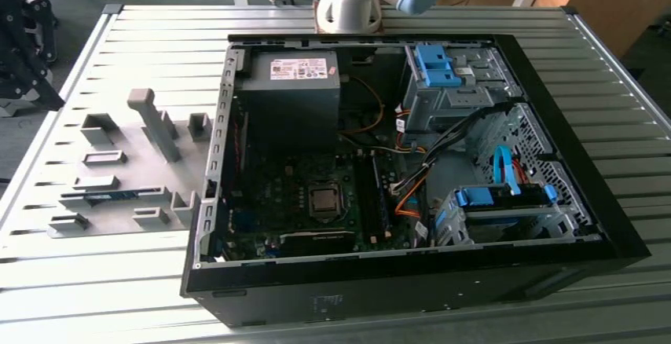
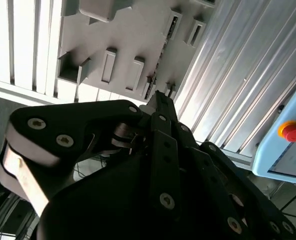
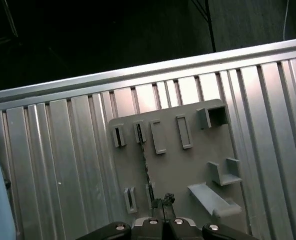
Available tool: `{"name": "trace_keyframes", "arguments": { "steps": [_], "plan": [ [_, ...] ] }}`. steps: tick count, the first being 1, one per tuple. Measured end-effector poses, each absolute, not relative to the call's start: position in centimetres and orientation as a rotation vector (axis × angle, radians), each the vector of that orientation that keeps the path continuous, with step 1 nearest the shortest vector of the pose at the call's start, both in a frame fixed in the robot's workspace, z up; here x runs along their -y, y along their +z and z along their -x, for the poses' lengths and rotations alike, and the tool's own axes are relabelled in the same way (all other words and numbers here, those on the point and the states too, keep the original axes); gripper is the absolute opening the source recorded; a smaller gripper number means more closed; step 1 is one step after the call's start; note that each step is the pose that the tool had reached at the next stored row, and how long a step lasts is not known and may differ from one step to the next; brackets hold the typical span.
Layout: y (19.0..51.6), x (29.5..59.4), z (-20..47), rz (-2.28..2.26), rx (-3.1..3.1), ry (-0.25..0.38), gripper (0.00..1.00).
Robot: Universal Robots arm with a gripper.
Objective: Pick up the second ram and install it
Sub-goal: 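Pick up the second ram and move it above second insertion slot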
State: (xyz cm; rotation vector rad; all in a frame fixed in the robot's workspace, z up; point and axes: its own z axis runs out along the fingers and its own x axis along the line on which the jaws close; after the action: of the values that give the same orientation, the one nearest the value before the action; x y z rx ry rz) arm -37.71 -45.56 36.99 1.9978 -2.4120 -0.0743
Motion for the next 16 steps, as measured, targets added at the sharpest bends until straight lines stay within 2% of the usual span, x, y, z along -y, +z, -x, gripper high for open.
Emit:
{"name": "trace_keyframes", "arguments": {
  "steps": [16],
  "plan": [
    [36.64, 45.6, 37.73, -2.096, 2.328, -0.073, 0.11]
  ]
}}
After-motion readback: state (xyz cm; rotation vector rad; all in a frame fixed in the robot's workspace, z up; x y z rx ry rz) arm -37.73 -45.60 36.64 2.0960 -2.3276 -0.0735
